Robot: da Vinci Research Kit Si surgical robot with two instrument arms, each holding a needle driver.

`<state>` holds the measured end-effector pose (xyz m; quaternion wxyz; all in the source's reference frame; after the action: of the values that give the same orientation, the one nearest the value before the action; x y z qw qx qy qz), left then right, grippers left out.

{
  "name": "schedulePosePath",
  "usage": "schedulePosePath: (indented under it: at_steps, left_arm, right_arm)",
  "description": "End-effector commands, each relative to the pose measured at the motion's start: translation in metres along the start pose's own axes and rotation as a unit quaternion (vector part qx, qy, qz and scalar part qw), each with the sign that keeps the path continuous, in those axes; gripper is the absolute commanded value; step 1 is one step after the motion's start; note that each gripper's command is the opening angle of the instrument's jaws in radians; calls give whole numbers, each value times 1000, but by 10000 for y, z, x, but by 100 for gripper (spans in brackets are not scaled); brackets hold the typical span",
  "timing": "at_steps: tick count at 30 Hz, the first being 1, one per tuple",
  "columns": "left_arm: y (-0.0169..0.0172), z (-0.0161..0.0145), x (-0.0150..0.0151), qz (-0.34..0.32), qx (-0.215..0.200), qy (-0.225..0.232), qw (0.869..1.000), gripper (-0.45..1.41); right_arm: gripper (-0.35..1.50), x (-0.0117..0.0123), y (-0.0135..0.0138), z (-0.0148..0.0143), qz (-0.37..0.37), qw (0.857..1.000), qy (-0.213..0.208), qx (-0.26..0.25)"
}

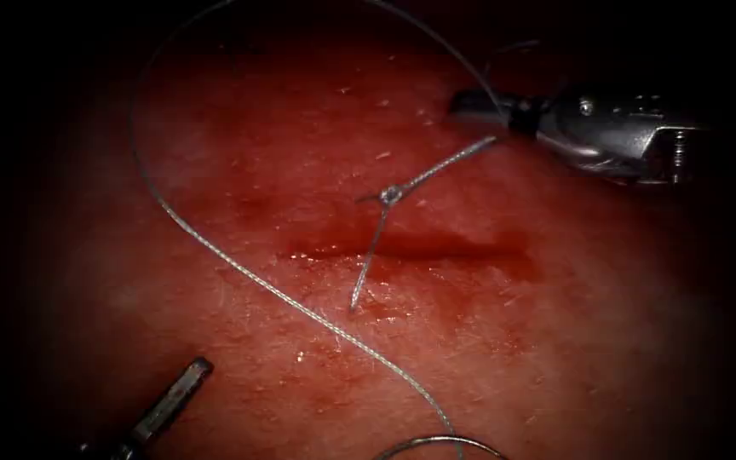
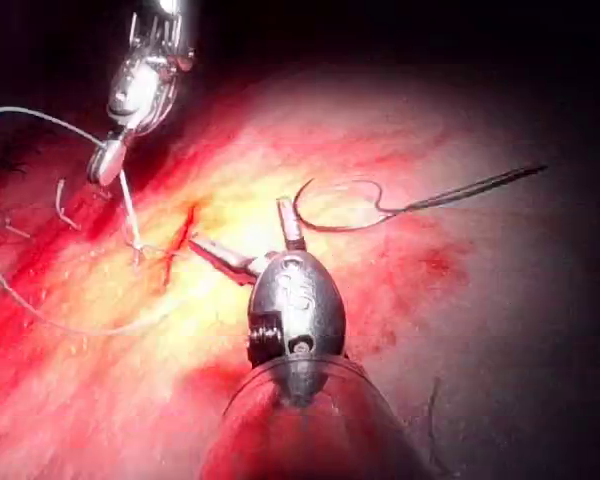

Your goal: Wound Closure

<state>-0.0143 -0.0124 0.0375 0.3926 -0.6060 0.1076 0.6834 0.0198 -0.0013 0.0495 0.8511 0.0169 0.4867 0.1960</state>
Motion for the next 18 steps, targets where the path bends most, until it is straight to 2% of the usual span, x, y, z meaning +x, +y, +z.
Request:
schedulePosePath:
  at_steps: [1, 9, 18]
  left_arm:
    - [-3, 3, -3, -1, 9, 3, 1000, 57]
    - [-59, 20, 6, -14, 57, 5, 998, 56]
    - [-111, 54, -22, 1, 89, -6, 996, 66]
  right_arm:
    - [-35, -6, -2, 1, 2, 1000, -3, -4]
    - [-35, -7, -6, -5, 4, 1000, -1, -10]
    - [-35, -4, -12, 0, 4, 1000, 3, -6]
